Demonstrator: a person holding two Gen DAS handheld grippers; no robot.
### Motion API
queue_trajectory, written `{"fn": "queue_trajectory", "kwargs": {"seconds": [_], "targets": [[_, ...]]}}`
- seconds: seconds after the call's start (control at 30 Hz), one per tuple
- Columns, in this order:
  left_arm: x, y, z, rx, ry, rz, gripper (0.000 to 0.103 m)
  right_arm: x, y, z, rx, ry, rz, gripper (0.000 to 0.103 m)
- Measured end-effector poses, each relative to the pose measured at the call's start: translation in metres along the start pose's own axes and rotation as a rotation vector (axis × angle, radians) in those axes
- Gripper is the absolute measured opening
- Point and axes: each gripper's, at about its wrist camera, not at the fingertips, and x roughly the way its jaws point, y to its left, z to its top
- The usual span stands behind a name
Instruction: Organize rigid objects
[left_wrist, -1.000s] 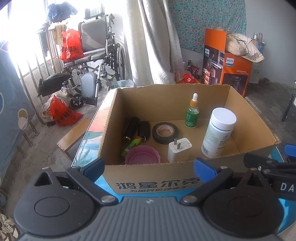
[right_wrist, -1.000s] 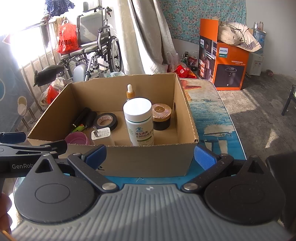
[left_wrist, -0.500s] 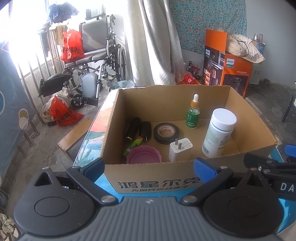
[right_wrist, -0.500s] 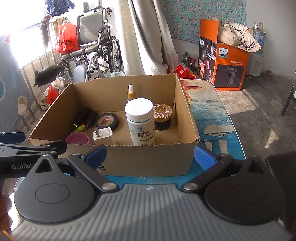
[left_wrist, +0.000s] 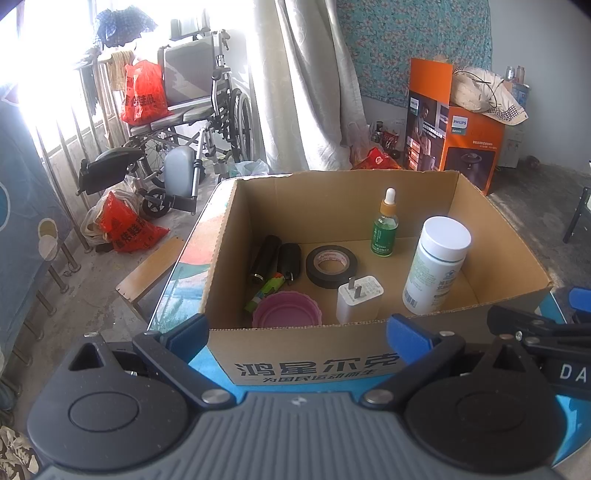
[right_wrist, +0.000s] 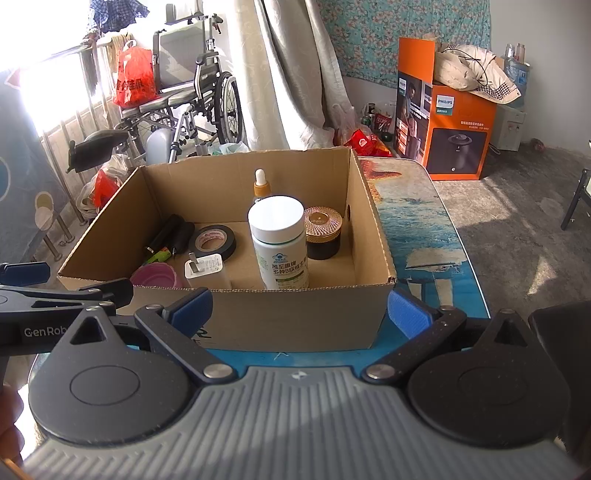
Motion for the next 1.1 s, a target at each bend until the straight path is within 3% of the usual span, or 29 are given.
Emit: {"fn": "queue_trajectory", "kwargs": {"seconds": [1.1], "targets": [[-0.0031,-0.001,-0.0007,-0.005,0.011,0.002,0.103,-0.0022,0.0041,-0.0002,-0.001,0.006,-0.002,0.102]]}}
